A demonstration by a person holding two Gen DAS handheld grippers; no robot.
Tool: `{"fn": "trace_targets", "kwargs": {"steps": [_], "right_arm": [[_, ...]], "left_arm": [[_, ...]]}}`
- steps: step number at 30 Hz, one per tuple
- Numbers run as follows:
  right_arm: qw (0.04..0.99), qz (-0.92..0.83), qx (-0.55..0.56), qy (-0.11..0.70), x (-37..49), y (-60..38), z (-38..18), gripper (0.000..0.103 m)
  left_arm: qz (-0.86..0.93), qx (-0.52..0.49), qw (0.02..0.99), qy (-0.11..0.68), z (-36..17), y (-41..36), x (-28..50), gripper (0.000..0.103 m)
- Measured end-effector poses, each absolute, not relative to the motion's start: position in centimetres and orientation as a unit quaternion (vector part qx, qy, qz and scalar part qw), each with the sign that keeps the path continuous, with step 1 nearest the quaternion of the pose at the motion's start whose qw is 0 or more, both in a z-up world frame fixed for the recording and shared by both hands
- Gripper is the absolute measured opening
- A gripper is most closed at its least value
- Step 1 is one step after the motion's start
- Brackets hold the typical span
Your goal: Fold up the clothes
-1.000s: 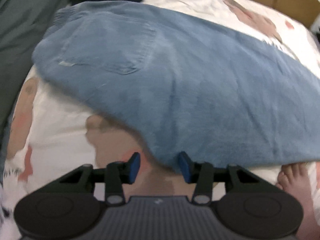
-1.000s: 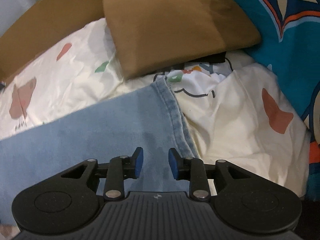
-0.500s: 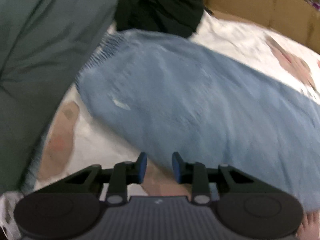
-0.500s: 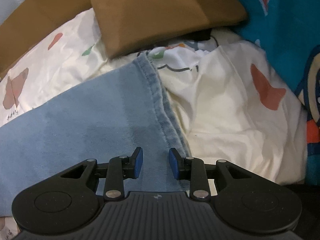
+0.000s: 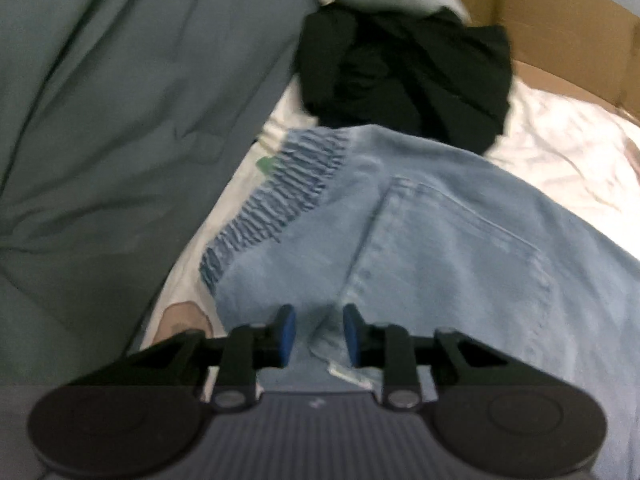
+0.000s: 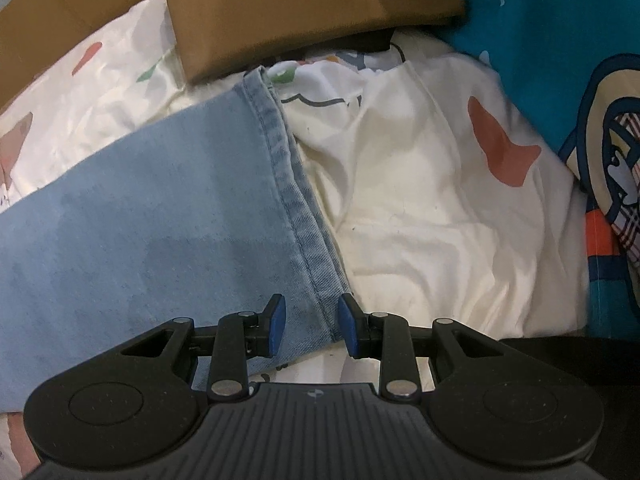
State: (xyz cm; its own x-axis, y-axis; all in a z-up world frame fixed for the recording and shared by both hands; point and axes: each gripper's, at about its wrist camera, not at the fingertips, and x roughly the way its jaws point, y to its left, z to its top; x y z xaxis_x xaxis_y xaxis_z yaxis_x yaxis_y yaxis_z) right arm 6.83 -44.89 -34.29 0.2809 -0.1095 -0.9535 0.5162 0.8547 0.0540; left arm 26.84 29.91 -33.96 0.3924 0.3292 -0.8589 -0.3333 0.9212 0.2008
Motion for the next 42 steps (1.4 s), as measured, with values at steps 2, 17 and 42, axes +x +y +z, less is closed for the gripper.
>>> {"fn": "trace_targets", "kwargs": {"steps": [2, 17, 42], "right_arm": [[0.776, -0.202, 0.183, 0.568, 7.0, -45.0, -34.4, 0.036], [0.772, -0.209, 0.187, 0.570, 8.1, -45.3, -35.0, 0.037], [0.766, -0.219, 0.225, 0.562, 5.3, -47.3, -34.4, 0.038]], "left_arm": [[0.209, -0.015, 0.839, 0.502, -34.1, 30.7, 27.3, 0.020], [0.214, -0.020, 0.794, 0.568, -38.5, 33.1, 31.2, 0.020], [0.182, -0.028, 0.819, 0.544, -35.2, 32.8, 40.0, 0.020]]}}
